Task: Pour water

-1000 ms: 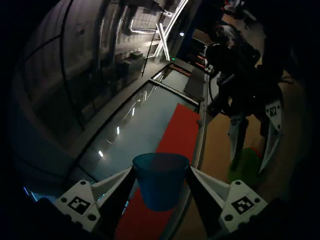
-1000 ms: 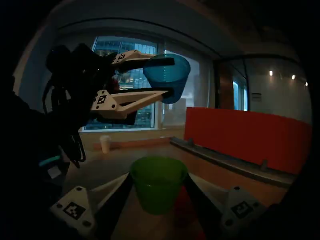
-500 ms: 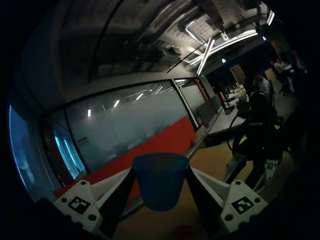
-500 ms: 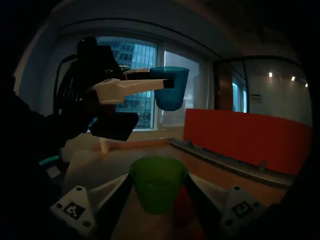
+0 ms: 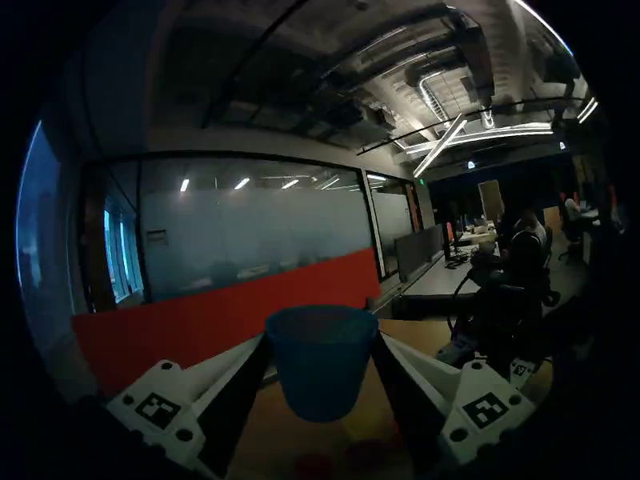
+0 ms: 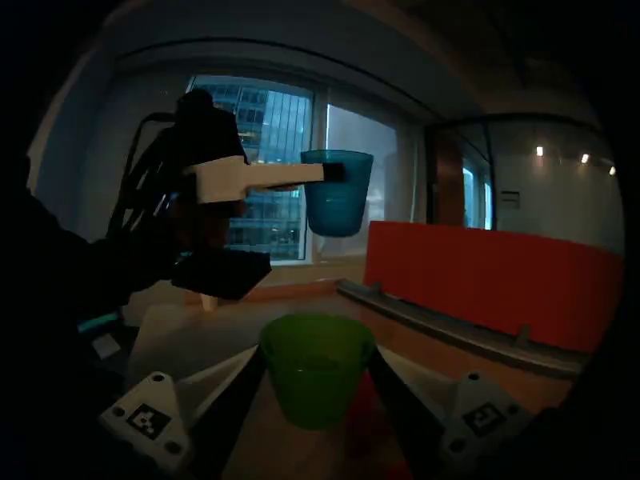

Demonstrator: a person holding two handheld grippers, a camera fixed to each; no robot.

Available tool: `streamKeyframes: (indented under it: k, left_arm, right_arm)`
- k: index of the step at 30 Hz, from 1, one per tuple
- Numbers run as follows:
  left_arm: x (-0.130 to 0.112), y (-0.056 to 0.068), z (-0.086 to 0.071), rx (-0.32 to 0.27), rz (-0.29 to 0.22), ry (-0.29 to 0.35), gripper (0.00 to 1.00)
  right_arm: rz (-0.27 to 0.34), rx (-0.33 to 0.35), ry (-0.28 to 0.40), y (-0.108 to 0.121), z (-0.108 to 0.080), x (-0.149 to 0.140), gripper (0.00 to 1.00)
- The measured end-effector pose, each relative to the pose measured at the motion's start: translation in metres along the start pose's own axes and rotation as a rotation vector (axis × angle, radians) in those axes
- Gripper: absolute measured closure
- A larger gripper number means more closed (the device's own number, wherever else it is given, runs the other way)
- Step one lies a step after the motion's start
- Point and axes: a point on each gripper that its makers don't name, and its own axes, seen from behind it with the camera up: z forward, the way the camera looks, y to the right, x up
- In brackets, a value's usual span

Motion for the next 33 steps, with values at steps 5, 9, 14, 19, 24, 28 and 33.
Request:
streamKeyframes:
  k: [5, 9, 14, 19, 24, 28, 33]
  left_arm:
    - [-0.006, -0.002, -0.003, -0.004, -0.047, -0.015, 0.13]
    - [-0.006, -0.003, -0.008, -0.002, -0.053, -0.012, 0.13]
    - [-0.007, 0.001, -0.014, -0.016, -0.08, -0.013, 0.13]
    - [-0.015, 0.0, -0.018, -0.019, -0.081, -0.032, 0.13]
    - [-0.031, 0.002, -0.023, -0.017, -0.086, -0.065, 0.13]
    - [-0.046, 0.003, -0.029, -0.015, -0.092, -0.09, 0.13]
    - [-0.067, 0.0, -0.036, -0.007, -0.084, -0.128, 0.13]
  right_arm:
    - [0.0, 0.004, 0.004, -0.002, -0.001, 0.004, 0.1]
    - [-0.005, 0.003, 0.001, -0.002, -0.001, 0.004, 0.1]
    - [-0.007, 0.004, -0.002, -0.003, 0.0, 0.004, 0.1]
    - [-0.004, 0.001, -0.008, -0.003, 0.0, 0.004, 0.1]
    - [0.0, -0.006, -0.022, 0.0, -0.002, 0.0, 0.1]
    - [0.008, -0.006, -0.038, 0.002, -0.005, -0.004, 0.1]
    - [0.008, -0.008, -0.065, 0.004, -0.009, -0.012, 0.1]
